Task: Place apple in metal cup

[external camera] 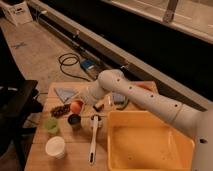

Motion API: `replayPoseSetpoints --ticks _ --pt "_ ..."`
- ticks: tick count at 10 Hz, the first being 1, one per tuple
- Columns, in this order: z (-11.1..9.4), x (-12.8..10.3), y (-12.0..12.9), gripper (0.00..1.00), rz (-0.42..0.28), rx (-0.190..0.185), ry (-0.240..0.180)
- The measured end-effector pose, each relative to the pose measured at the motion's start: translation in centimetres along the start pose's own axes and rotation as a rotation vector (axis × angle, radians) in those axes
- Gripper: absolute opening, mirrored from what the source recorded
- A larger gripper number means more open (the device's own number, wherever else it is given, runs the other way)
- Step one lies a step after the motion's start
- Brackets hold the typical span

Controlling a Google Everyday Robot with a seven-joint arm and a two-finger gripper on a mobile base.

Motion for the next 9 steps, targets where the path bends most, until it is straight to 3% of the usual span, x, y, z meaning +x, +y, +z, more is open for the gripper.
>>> replayPoseSetpoints --ticks 2,5,7,9 --pt "0.4 -1.2 1.0 0.05 -0.001 -0.041 -0.041" --pt "2.1 -2.1 2.0 0.35 0.000 -0.089 -0.096" --pt "2.9 -1.8 2.3 0.55 0.007 -0.094 -0.116" --pt "3.9 -1.3 2.4 0.63 0.021 -0.102 -0.120"
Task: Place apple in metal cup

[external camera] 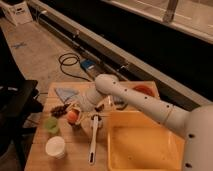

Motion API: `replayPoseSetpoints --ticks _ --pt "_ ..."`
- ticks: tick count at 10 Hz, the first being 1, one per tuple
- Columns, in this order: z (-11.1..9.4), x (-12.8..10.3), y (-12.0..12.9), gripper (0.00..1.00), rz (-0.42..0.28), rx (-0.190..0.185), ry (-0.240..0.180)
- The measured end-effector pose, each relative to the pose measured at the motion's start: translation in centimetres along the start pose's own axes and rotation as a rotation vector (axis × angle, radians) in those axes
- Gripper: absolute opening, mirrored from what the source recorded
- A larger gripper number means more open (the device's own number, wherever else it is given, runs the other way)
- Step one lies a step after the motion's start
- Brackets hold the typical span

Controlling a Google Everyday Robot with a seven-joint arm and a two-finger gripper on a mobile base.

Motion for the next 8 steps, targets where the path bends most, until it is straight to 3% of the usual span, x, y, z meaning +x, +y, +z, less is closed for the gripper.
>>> replayPoseSetpoints --ticks 8 --pt "0.33 1.17 0.52 0.63 0.047 0.002 0.004"
